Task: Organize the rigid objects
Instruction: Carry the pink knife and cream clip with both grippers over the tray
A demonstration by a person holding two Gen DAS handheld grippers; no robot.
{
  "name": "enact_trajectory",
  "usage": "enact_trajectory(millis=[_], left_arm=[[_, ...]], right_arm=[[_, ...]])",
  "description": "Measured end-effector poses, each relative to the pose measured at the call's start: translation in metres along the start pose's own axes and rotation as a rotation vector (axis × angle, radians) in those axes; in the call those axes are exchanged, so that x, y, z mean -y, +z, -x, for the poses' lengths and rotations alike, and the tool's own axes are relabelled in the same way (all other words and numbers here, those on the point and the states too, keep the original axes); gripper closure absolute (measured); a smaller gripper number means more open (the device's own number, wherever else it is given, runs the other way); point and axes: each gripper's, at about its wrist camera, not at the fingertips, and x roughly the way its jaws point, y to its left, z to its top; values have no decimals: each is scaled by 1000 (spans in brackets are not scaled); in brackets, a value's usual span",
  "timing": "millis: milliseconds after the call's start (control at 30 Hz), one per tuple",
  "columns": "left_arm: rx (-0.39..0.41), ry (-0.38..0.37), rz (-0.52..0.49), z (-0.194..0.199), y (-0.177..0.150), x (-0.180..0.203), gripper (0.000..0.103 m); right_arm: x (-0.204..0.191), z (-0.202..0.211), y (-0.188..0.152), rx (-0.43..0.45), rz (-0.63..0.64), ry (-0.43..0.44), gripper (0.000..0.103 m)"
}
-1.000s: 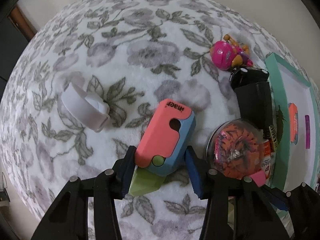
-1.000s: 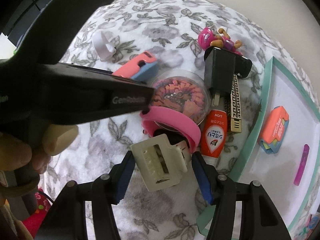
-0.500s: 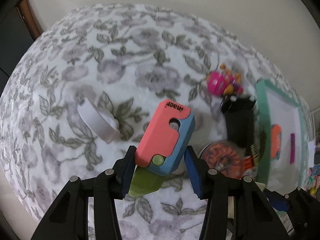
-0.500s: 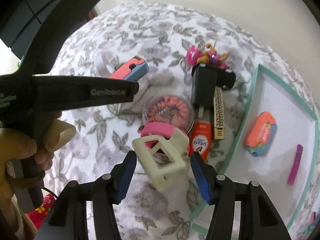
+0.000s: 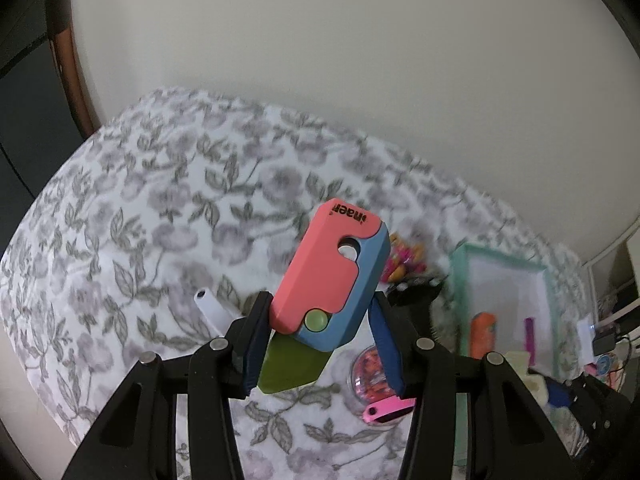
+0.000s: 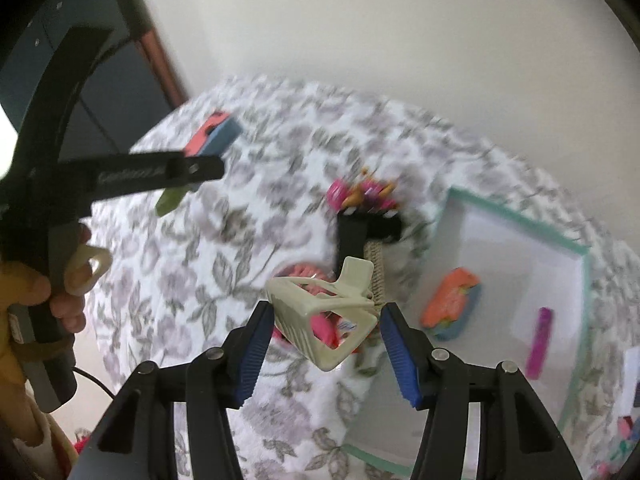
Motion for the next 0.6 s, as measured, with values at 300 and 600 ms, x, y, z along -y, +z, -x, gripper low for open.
enact_trajectory(millis=[300, 600], left_arm=[[34, -47, -42, 16, 3, 26, 53], [44, -99, -159, 24, -7, 76, 53]], right_arm=[[50, 41, 0, 93, -123, -94, 45], [111, 56, -16, 78, -262, -276, 45]])
